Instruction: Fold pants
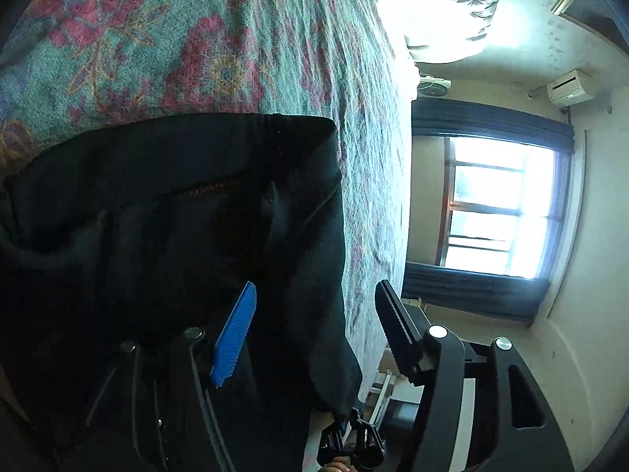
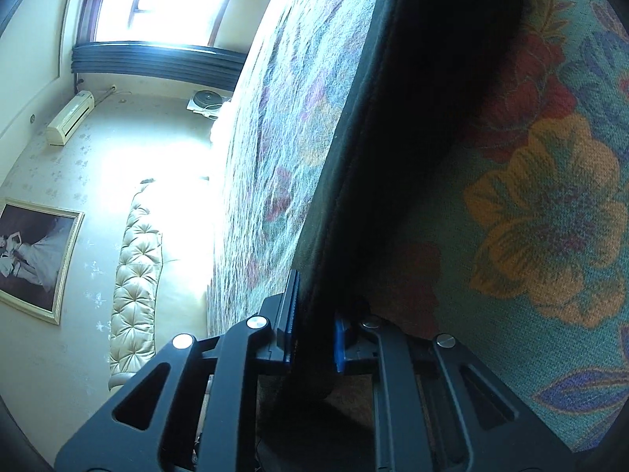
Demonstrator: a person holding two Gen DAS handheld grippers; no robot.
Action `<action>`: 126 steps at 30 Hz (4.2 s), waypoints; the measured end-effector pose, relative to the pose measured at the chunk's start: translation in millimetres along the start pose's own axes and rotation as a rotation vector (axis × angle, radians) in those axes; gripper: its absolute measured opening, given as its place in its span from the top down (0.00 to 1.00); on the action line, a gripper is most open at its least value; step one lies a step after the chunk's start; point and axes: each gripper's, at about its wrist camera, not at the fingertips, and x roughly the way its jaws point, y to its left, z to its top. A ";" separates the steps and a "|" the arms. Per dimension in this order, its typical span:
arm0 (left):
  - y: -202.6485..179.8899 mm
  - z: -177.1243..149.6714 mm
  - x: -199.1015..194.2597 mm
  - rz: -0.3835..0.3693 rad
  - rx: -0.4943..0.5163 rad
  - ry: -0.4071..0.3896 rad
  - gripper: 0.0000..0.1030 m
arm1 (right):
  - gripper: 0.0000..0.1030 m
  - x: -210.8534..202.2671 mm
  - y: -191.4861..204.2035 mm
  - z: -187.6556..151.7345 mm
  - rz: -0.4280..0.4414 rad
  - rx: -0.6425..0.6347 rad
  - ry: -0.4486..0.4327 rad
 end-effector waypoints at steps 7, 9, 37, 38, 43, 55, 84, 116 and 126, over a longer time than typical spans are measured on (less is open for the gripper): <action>-11.1 -24.4 11.6 0.039 -0.042 0.010 0.31 | 0.86 -1.2 -0.2 0.8 0.026 0.021 -0.001; -7.9 -35.4 23.8 0.050 -0.086 0.045 0.31 | 0.87 -3.5 -0.9 0.4 0.043 0.037 -0.002; 5.0 15.8 29.1 0.117 0.038 -0.056 0.87 | 0.88 12.7 -4.9 10.9 -0.010 0.021 0.041; 5.8 16.4 27.6 0.119 0.037 -0.055 0.87 | 0.89 9.8 0.3 8.3 -0.018 0.001 0.029; -7.7 21.7 27.7 0.089 0.056 -0.046 0.90 | 0.90 -32.4 27.9 -11.7 0.058 -0.042 -0.033; -10.5 19.9 -52.7 -0.040 0.195 0.096 0.90 | 0.90 -142.4 3.1 -150.5 0.069 -0.067 -0.023; -6.4 -27.4 -116.7 0.212 0.693 0.006 0.17 | 0.34 -239.4 7.2 -50.6 -0.201 -0.192 -0.255; -67.0 -250.6 6.4 0.069 1.038 0.456 0.13 | 0.95 -407.7 -39.5 42.7 -0.320 -0.211 -0.460; -30.2 -359.7 37.4 -0.002 0.845 0.755 0.13 | 0.95 -431.9 -91.2 27.2 -0.190 -0.058 -0.450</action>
